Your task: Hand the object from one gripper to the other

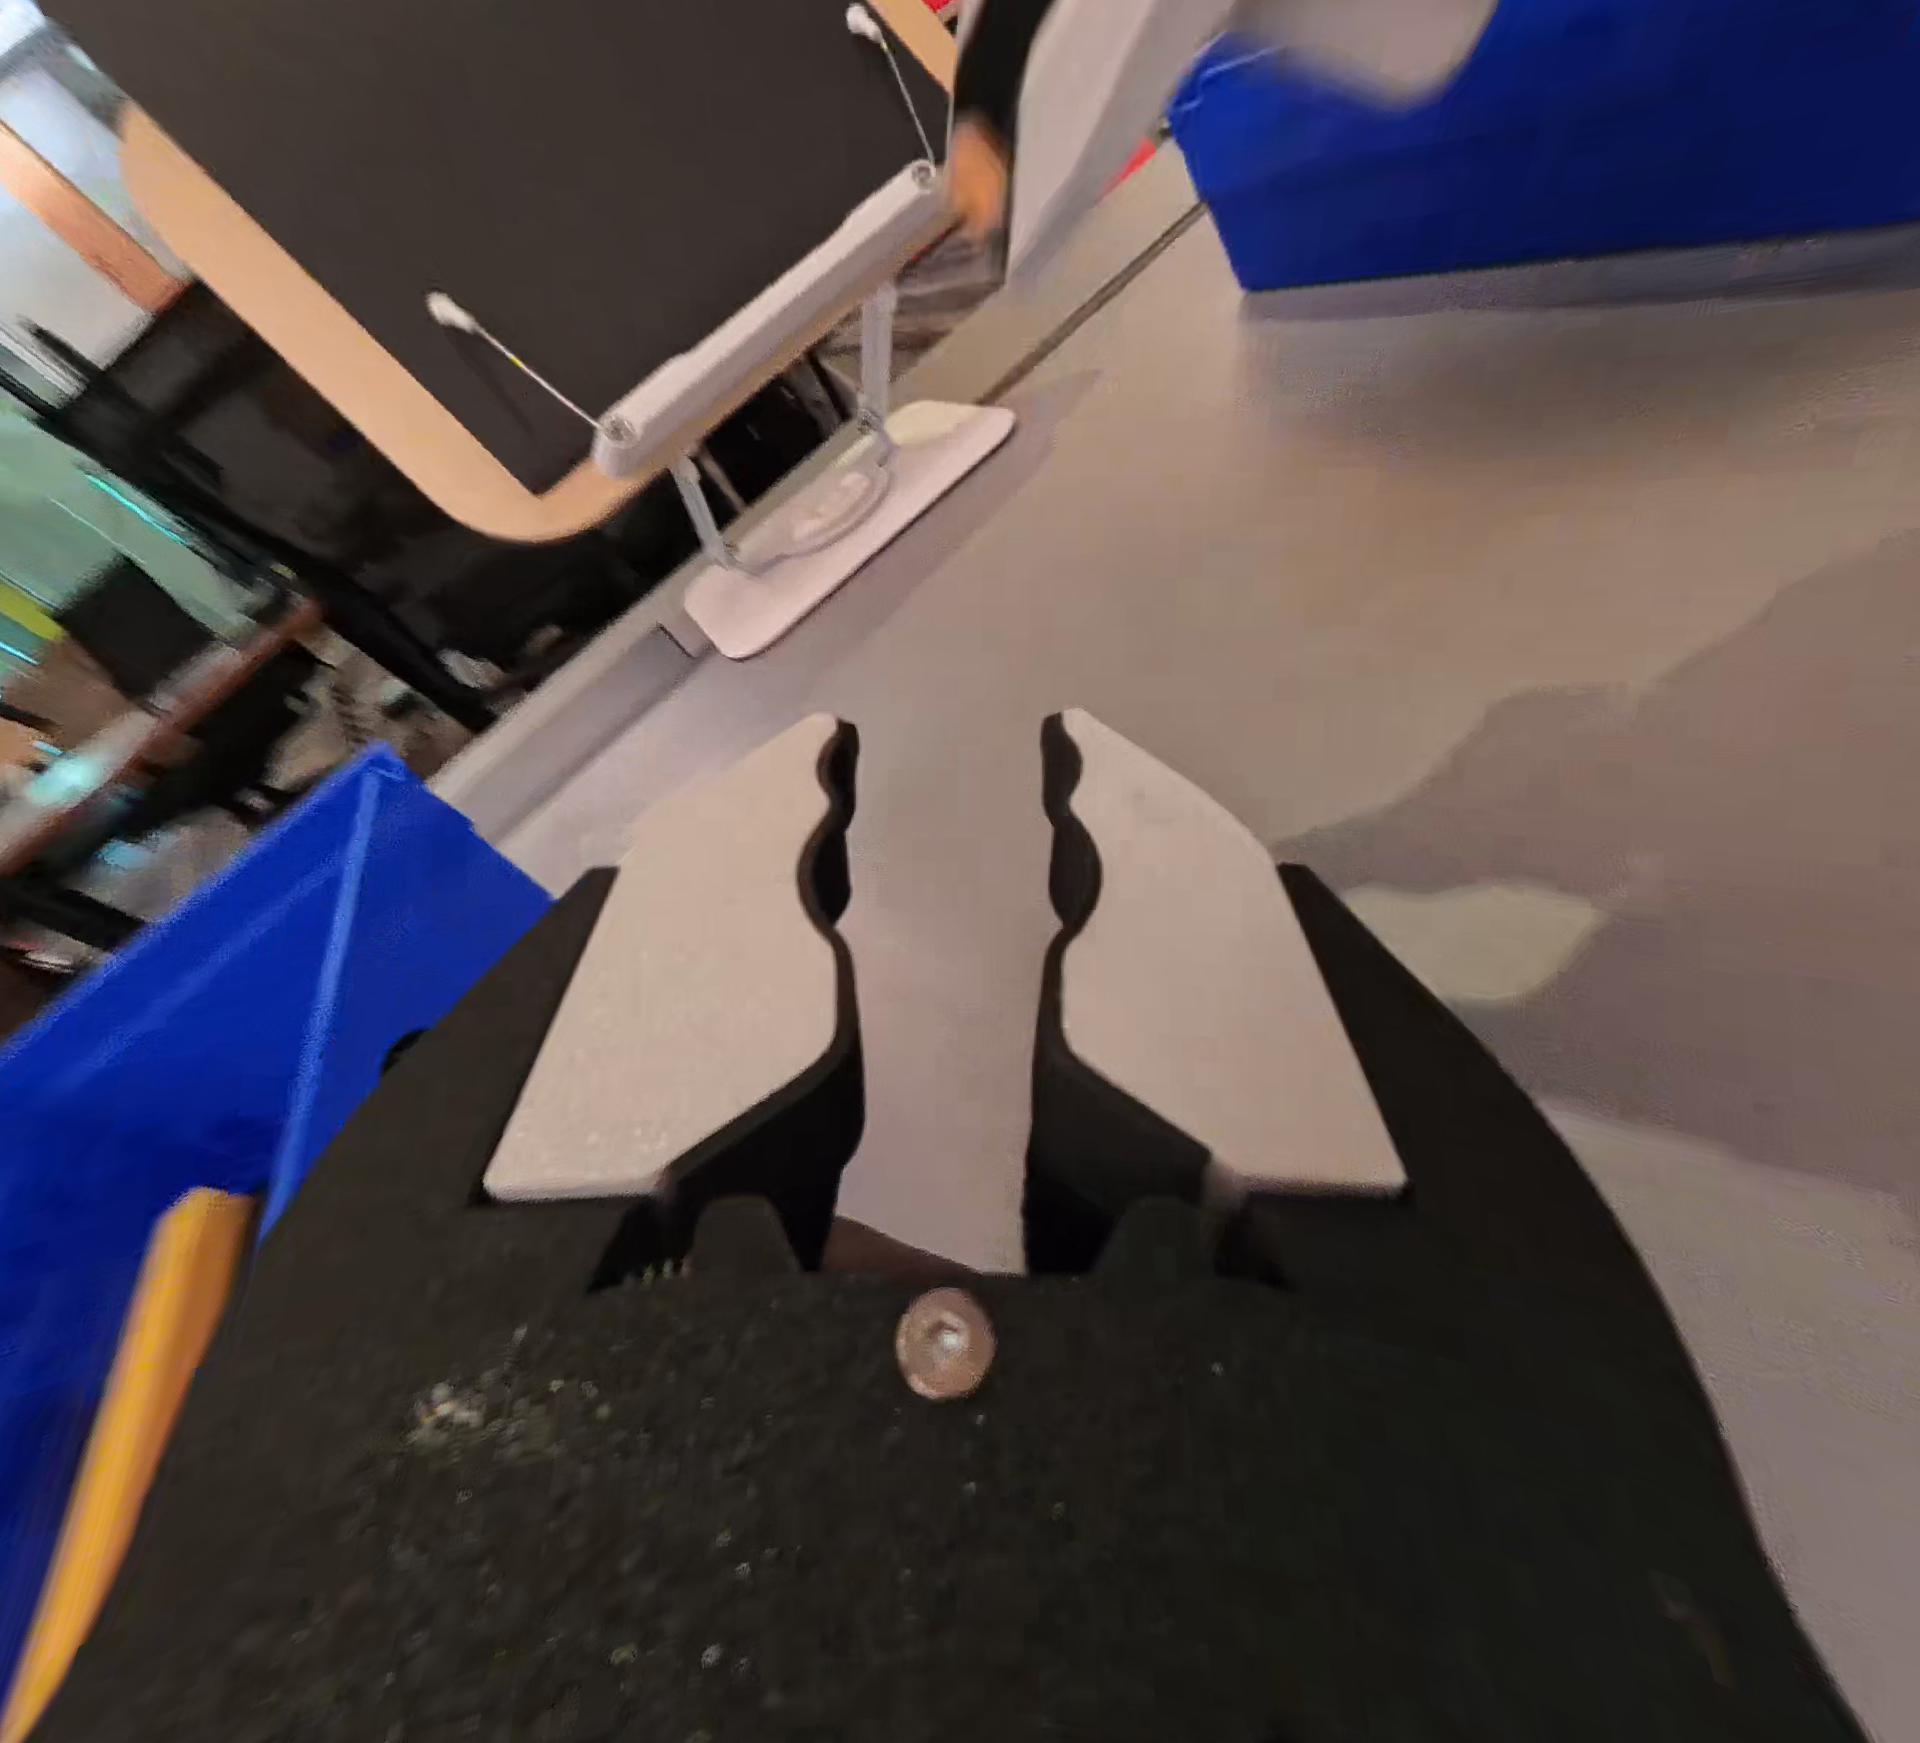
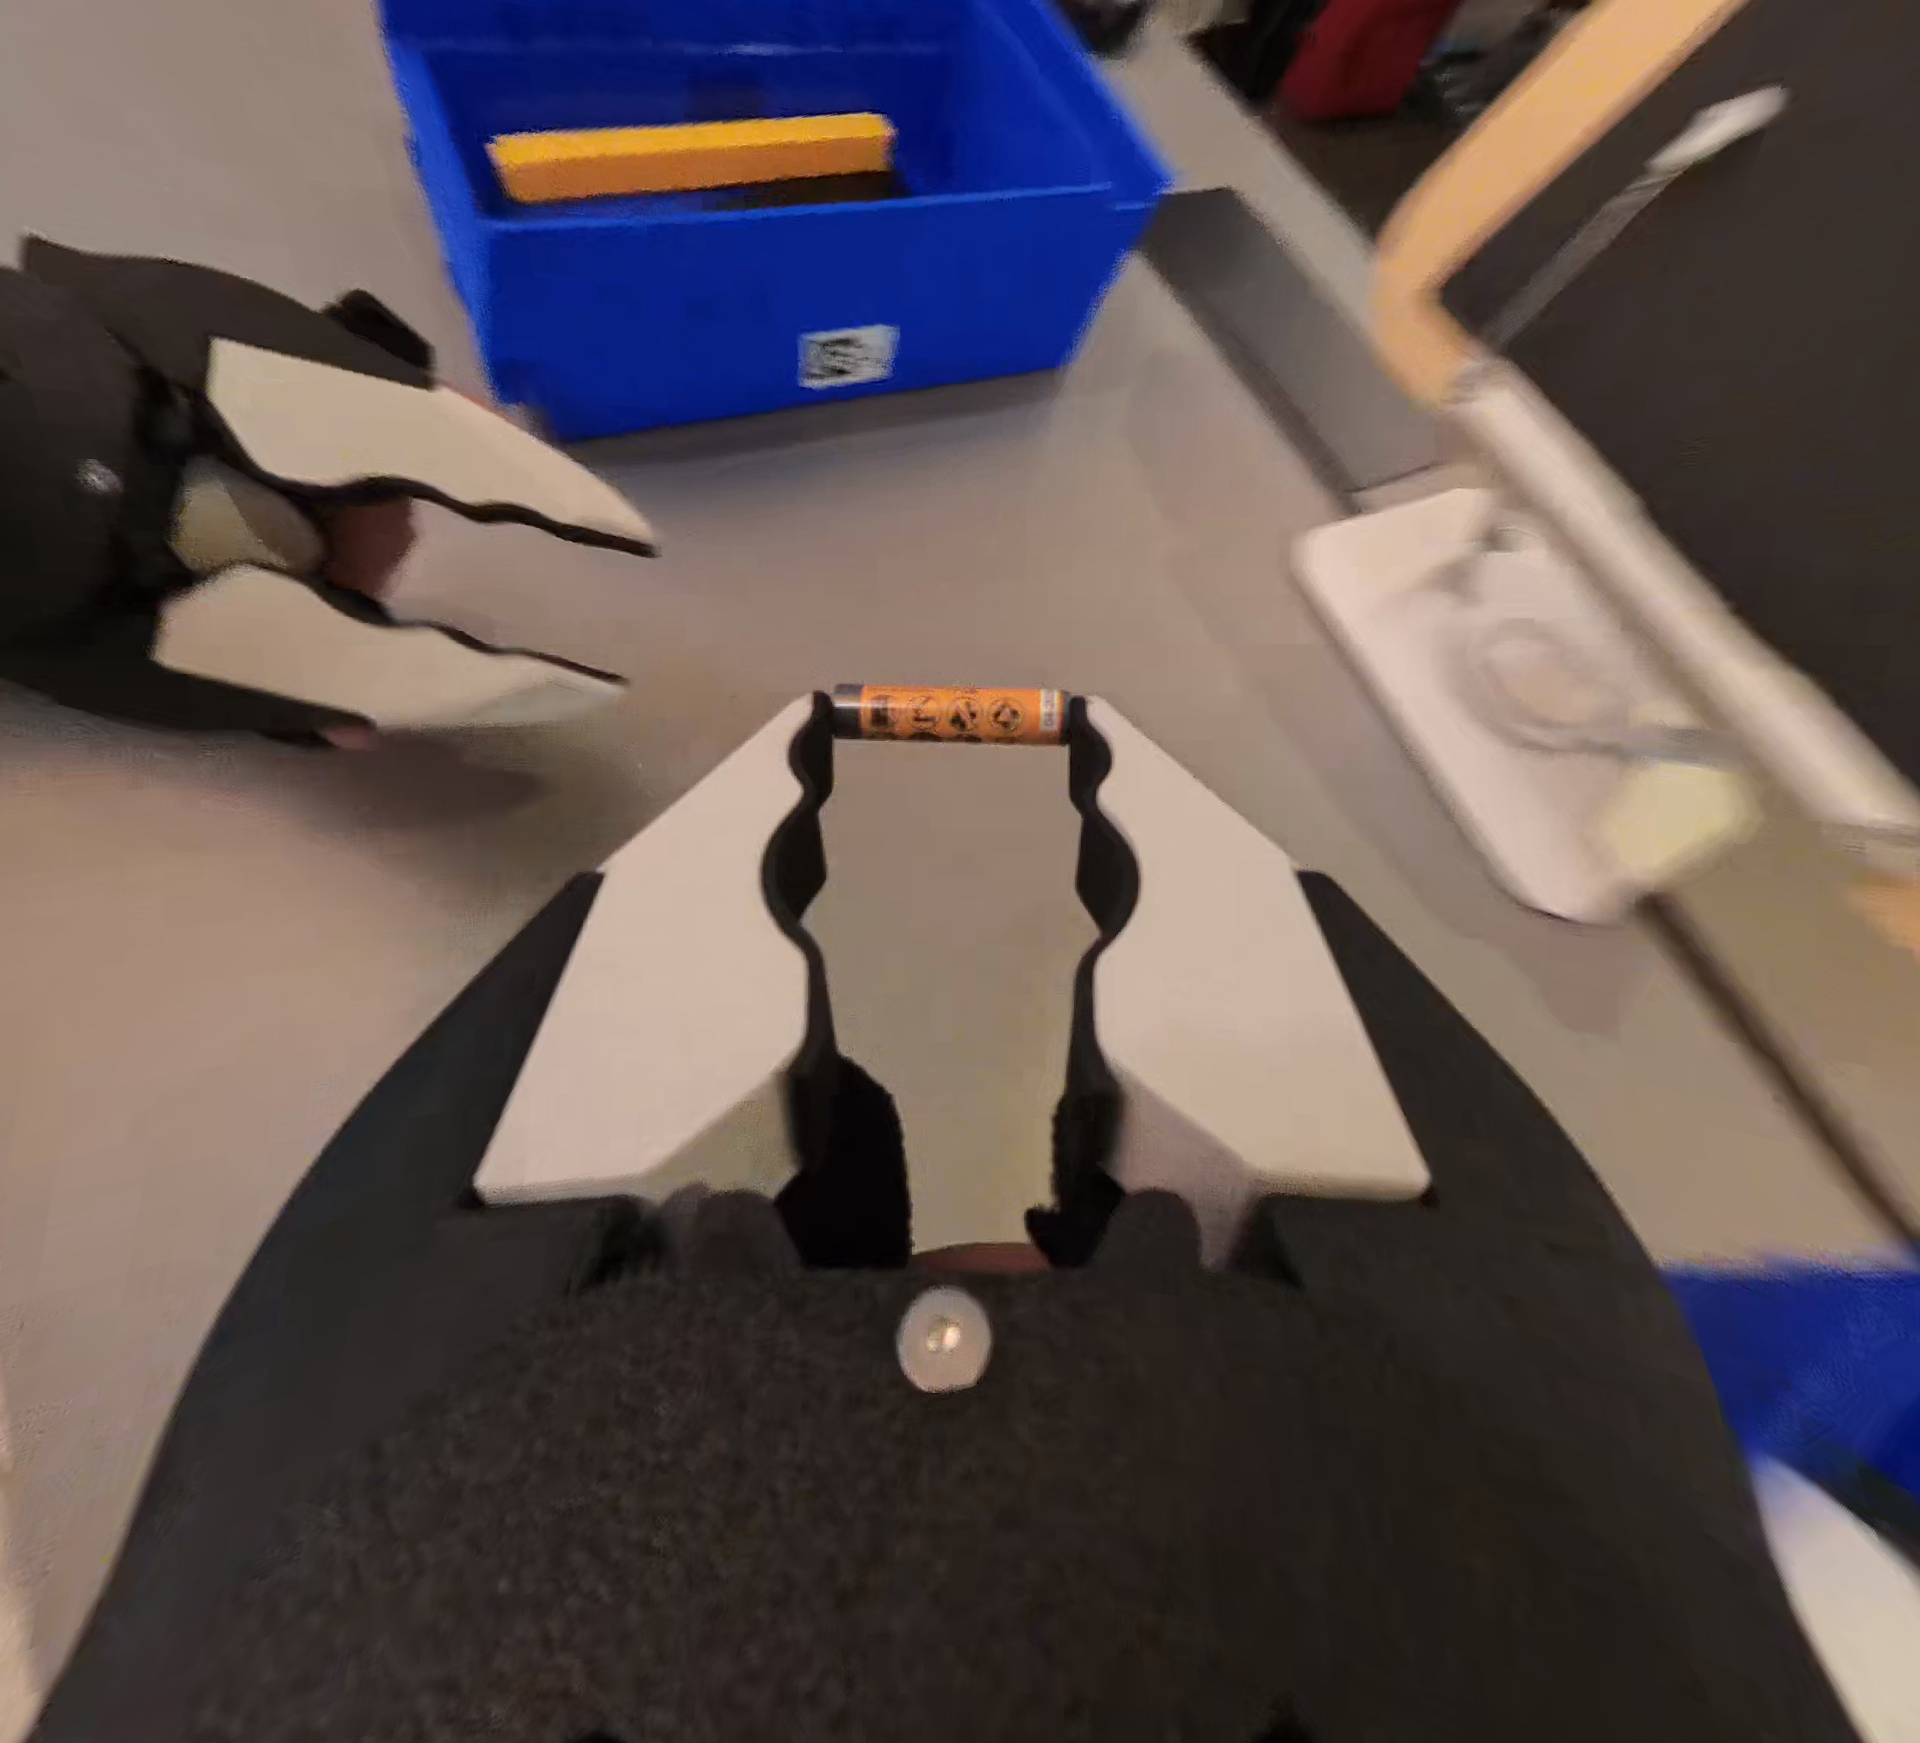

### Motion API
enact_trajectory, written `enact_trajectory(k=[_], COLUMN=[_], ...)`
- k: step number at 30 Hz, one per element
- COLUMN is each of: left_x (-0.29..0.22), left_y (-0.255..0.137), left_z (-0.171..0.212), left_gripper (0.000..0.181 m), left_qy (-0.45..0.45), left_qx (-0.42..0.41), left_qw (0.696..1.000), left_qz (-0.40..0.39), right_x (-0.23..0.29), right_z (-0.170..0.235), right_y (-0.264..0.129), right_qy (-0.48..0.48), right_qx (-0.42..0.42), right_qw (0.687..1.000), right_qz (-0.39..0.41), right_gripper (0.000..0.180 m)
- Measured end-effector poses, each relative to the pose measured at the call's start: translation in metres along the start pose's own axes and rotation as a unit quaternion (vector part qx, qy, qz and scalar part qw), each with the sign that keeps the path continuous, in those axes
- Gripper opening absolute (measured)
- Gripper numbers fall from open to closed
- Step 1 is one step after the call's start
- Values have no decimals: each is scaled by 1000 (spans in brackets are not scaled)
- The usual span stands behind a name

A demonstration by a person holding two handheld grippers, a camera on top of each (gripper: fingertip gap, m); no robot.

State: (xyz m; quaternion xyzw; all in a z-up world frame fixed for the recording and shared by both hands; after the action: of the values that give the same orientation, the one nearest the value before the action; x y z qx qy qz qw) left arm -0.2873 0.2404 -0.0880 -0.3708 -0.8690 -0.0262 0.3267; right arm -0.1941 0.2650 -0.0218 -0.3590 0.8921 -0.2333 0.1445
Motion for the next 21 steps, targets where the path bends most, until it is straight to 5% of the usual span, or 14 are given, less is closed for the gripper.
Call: enact_trajectory(k=[4,9,18,21], left_x=[-10,-32,-72,-97], left_y=[8,11,7,0], left_z=[10,8,-8,-20], left_gripper=[34,34,39,57], left_qy=[-110,-230,-226,-216], left_qx=[15,18,43,49], left_qw=[991,959,954,951], left_qz=[69,164,194,215], right_x=[-71,-143,-160,-172], right_z=[11,127,273,283], right_y=[-113,-234,-213,-195], right_qy=[-22,135,339,339], right_qx=[73,235,424,418], right_qw=[987,928,818,820], right_qz=[140,255,193,195], right_gripper=[46,45,45,45])
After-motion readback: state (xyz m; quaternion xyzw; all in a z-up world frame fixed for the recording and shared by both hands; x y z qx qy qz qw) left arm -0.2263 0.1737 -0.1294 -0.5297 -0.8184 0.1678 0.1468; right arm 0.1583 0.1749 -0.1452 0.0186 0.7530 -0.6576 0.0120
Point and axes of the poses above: each gripper's, where its closed fingertips meet, y out along the fingers, z out of its underside, x = y × z across the jaws, the point moved 1 cm from there along -y, back along the fingers, and after that the axes turned 8 degrees about y, right-handed, at the moved point
